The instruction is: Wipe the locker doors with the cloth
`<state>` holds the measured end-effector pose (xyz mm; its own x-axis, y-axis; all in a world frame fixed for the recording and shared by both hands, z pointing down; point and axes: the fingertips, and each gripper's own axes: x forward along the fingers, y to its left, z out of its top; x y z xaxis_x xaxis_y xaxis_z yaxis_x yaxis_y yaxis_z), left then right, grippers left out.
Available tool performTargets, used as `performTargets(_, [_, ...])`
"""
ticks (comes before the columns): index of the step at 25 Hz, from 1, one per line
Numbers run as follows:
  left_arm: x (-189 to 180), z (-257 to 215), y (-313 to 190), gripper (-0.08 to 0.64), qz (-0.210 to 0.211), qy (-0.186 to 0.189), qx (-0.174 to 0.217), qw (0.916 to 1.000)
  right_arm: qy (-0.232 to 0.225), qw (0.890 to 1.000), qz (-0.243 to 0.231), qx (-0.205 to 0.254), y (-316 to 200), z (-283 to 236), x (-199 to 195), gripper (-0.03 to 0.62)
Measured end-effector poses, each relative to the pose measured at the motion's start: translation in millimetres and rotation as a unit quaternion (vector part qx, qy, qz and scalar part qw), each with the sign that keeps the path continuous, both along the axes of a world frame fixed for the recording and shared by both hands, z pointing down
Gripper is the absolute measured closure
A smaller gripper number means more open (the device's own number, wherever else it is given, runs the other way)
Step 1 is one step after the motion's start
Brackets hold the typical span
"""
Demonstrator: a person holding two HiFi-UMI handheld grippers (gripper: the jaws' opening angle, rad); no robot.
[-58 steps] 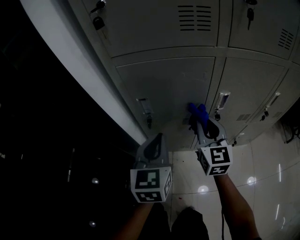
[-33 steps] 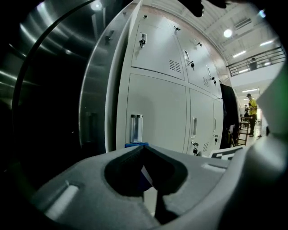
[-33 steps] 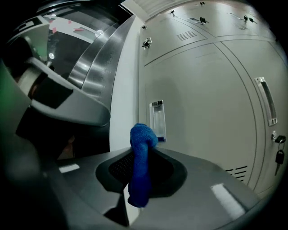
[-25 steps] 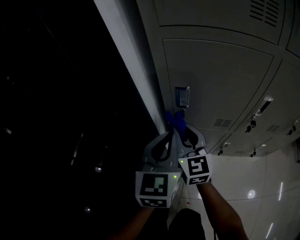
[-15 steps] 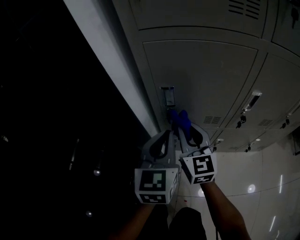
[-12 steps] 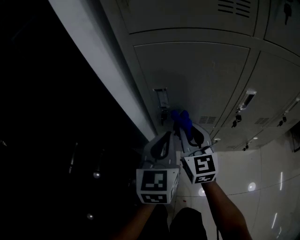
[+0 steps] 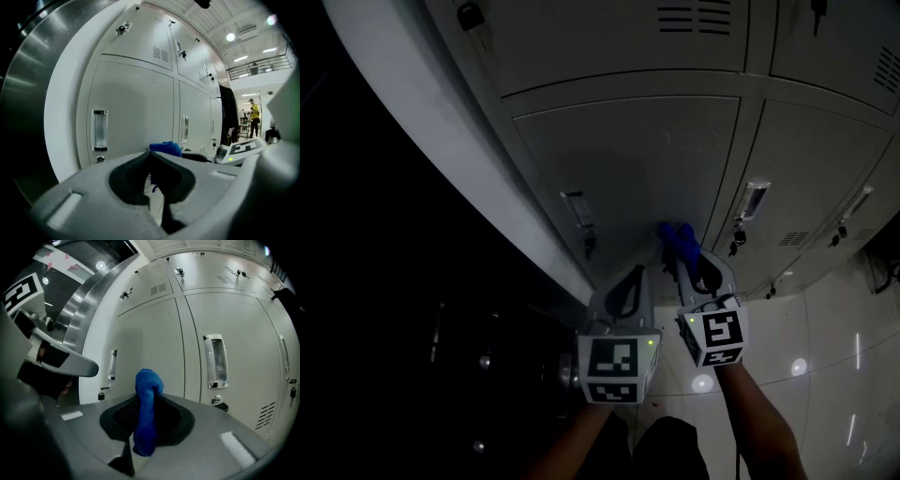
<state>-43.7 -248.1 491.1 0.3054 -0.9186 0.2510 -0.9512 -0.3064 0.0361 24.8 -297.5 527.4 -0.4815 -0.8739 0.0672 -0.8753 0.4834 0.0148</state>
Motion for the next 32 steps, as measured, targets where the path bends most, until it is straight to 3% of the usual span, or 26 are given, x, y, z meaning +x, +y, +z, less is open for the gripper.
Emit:
performTargets(8, [18.9, -4.9, -2.2, 0.557, -0.003, -0.009, -0.003, 1.0, 0.002, 1.0, 0.007, -0.003, -1.5, -7.3, 30.4, 0.529])
performTargets(16, [23.3, -46.5, 20.8, 0.557, -0.024, -0.011, -0.019, 0.9995, -0.012, 1.0, -0.015, -0.011, 32.8, -70.4, 26.8, 0.529])
performTargets(32, [4.6, -128.0, 139.8, 0.557, -0.099, -0.011, -0.044, 0.994, -0.032, 0.996, -0.07, -0.035, 152.4, -189.1, -7.3, 0.529])
